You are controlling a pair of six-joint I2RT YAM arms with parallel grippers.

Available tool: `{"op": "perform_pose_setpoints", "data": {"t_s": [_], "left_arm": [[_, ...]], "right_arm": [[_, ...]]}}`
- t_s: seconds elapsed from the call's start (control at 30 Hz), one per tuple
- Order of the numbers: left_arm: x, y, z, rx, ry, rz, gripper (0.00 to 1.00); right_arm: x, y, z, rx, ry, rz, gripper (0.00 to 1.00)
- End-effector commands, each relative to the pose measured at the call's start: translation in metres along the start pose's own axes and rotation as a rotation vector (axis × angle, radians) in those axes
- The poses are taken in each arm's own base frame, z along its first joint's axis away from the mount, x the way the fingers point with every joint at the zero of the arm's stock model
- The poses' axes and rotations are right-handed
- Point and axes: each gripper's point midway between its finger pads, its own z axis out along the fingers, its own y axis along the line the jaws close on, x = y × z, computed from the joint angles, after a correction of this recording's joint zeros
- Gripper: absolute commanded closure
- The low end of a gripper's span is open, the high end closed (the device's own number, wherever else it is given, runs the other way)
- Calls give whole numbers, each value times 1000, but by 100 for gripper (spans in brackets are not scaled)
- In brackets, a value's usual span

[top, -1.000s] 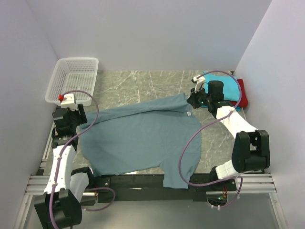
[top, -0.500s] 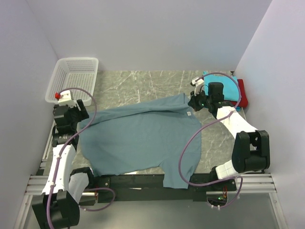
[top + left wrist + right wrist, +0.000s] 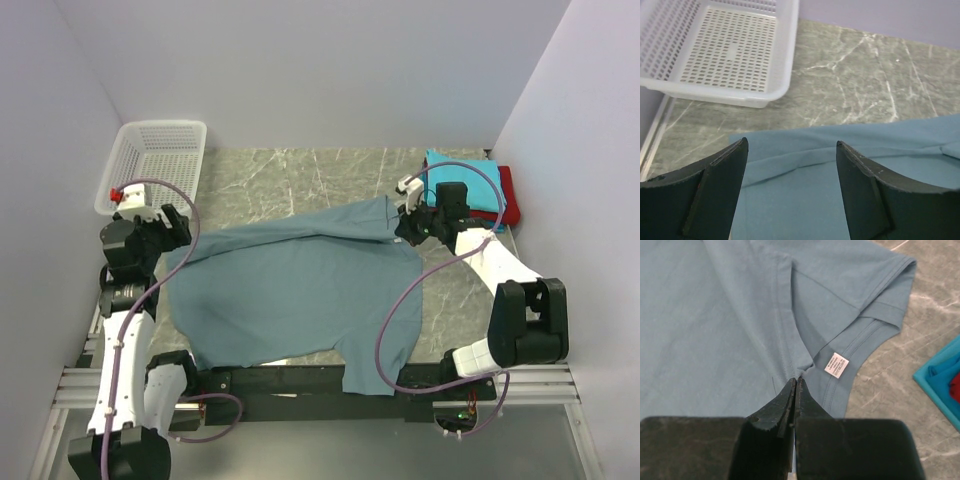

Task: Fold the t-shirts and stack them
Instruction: Fold the tshirt

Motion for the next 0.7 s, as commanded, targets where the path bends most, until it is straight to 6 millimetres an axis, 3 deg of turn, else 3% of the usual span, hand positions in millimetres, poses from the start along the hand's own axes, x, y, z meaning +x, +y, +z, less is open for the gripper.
{"op": "perform_pose_setpoints", "data": {"t_s": [0.0,0.1,0.67], "left_arm": [[-12,-18,-13,88,-48,25,24],[-3,-21,-18,112,-73,20,23],[0,-43,-29,189,-102,47,21]], "right_arm": [[3,7,-9,-20,5,-59,100],[8,12,-10,-30,20,-96,100],[23,36,-14,-47,60,-234,100]]}}
